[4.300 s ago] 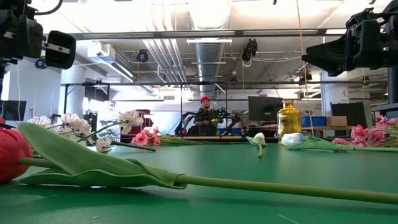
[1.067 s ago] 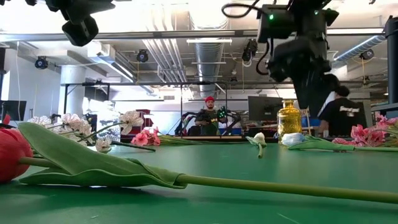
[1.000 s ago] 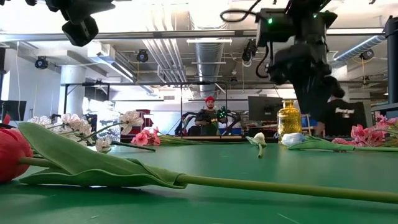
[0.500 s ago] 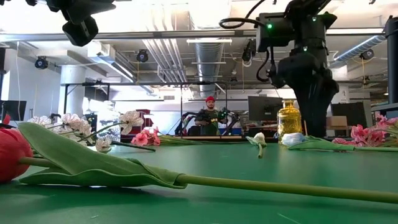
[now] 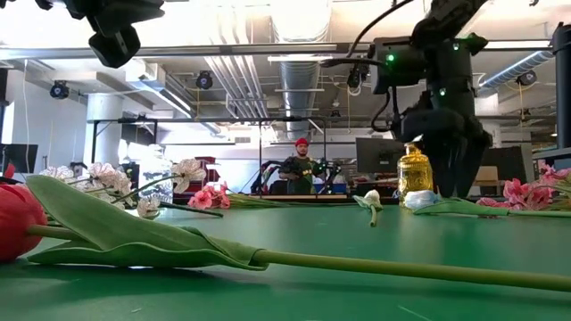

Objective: Sort flowers into vase by color
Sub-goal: Put the right white tulip into the yellow vase

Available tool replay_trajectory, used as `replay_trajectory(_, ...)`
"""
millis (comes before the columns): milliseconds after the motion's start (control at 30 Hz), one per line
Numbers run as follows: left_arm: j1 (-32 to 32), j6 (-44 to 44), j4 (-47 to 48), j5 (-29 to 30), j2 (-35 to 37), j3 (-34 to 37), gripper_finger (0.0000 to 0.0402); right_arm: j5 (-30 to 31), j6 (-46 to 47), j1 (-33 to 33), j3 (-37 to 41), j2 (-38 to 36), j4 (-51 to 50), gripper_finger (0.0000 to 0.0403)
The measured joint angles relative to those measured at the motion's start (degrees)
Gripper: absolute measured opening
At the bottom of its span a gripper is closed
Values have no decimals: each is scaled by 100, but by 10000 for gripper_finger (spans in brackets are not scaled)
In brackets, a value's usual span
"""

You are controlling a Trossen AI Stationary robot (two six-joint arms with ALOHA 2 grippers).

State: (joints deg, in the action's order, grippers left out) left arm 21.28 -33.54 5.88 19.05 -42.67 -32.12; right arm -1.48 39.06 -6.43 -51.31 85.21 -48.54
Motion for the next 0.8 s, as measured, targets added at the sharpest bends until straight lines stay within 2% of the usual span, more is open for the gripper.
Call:
replay_trajectory(167, 0, 0, 100, 0, -40, 1, 36, 16, 69, 148, 109, 339, 332, 287)
replay_trajectory(300, 0, 0, 116, 0, -90, 2, 36, 23, 104, 220, 92, 632, 422, 250)
replay_trajectory(500, 0, 0, 106, 0, -164, 2, 36, 3, 137, 250, 96, 846, 614, 153)
replay_trajectory(700, 0, 0, 104, 0, -253, 2, 36, 63, 241, 255, 103, 613, 775, 46)
replay_trajectory(800, 0, 0, 104, 0, -302, 2, 36, 167, 335, 252, 127, 421, 874, 16)
